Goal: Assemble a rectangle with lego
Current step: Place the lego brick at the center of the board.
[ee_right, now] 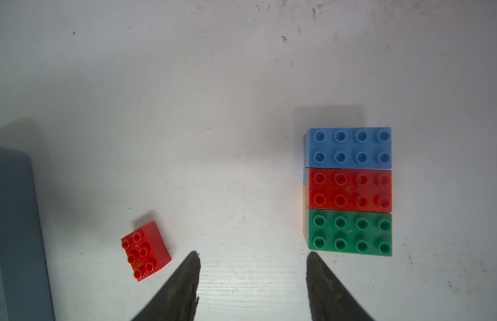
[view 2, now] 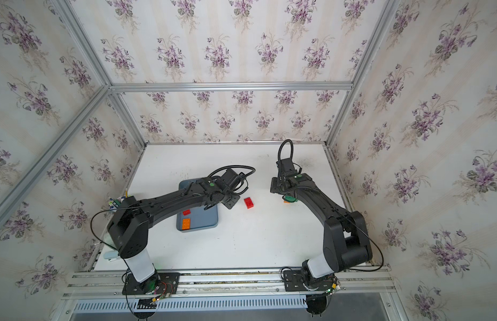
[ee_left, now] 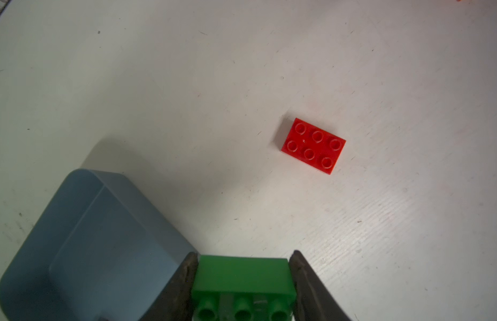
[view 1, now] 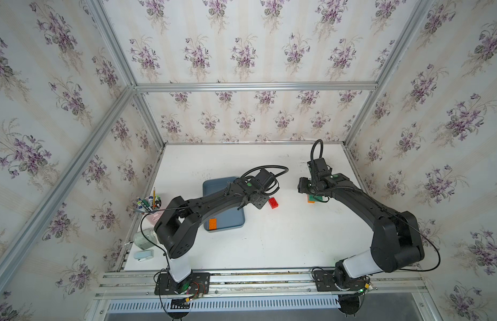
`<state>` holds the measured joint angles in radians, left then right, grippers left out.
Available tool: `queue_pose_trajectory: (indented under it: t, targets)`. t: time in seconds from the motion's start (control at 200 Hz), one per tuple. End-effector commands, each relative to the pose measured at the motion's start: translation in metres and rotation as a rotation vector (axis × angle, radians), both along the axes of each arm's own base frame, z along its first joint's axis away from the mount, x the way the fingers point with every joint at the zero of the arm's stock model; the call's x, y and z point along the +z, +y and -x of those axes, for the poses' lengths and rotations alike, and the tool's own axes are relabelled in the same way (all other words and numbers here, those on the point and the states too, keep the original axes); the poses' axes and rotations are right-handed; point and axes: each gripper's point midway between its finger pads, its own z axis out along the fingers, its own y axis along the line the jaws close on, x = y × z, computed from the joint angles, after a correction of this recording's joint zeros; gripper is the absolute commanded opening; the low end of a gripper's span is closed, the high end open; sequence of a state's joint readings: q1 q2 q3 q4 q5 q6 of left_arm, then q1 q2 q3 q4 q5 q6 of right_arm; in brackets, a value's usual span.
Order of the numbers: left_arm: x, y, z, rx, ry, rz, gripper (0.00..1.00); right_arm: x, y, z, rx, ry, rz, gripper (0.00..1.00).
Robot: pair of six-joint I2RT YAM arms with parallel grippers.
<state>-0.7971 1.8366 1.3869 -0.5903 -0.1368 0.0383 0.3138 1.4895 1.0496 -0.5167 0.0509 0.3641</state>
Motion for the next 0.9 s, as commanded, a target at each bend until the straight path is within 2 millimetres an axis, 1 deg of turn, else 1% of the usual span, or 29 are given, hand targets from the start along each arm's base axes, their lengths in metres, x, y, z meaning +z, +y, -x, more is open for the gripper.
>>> queue_pose_trajectory:
  t: [0.0,0.075,0.14,0.315,0.395,0.515,0.525,0.54,0.609,0.684,0.729,0.794,0.854,0.894]
  targets:
    - [-0.017,-0.012,-0.002,-0.025,0.037,0.011,0.46,0.004,0.0,0.004,0.013,-0.004,-0.004,0.62]
    - [-0.033,-0.014,-0.003,-0.019,0.059,0.0,0.46,0.004,0.002,0.006,0.021,-0.001,-0.019,0.61]
    - [-0.041,-0.016,-0.002,-0.012,0.076,0.004,0.46,0.005,0.002,0.008,0.021,0.001,-0.022,0.61]
    - [-0.054,-0.023,-0.003,-0.01,0.092,0.028,0.47,0.003,0.001,0.011,0.019,0.013,-0.018,0.61]
    - [-0.057,-0.026,-0.003,-0.008,0.094,0.041,0.48,0.004,0.002,0.01,0.02,0.011,-0.018,0.61]
    - [-0.059,-0.027,-0.005,-0.008,0.093,0.049,0.54,0.005,0.001,0.008,0.019,0.019,-0.009,0.61]
    - [-0.059,-0.027,-0.005,-0.007,0.092,0.05,0.58,0.005,0.001,0.008,0.02,0.02,-0.008,0.61]
    - [-0.06,-0.027,-0.005,-0.007,0.094,0.049,0.6,0.006,0.001,0.007,0.02,0.02,-0.009,0.61]
    - [-0.061,-0.027,-0.005,-0.008,0.095,0.046,0.65,0.007,0.002,0.006,0.021,0.021,-0.007,0.61]
    - [-0.063,-0.026,-0.006,-0.005,0.091,0.045,0.68,0.007,0.002,0.004,0.021,0.024,-0.005,0.61]
    - [-0.062,-0.026,-0.007,-0.003,0.086,0.044,0.72,0.008,0.003,0.003,0.022,0.028,-0.007,0.61]
    - [-0.054,-0.025,-0.011,0.012,0.061,0.045,0.76,0.009,0.004,0.002,0.025,0.03,-0.007,0.61]
    - [-0.037,-0.022,-0.017,0.033,0.015,0.057,0.82,0.011,0.005,0.001,0.029,0.029,-0.011,0.61]
    - [-0.02,-0.019,-0.021,0.051,-0.03,0.073,0.84,0.012,0.007,0.0,0.037,0.031,-0.017,0.61]
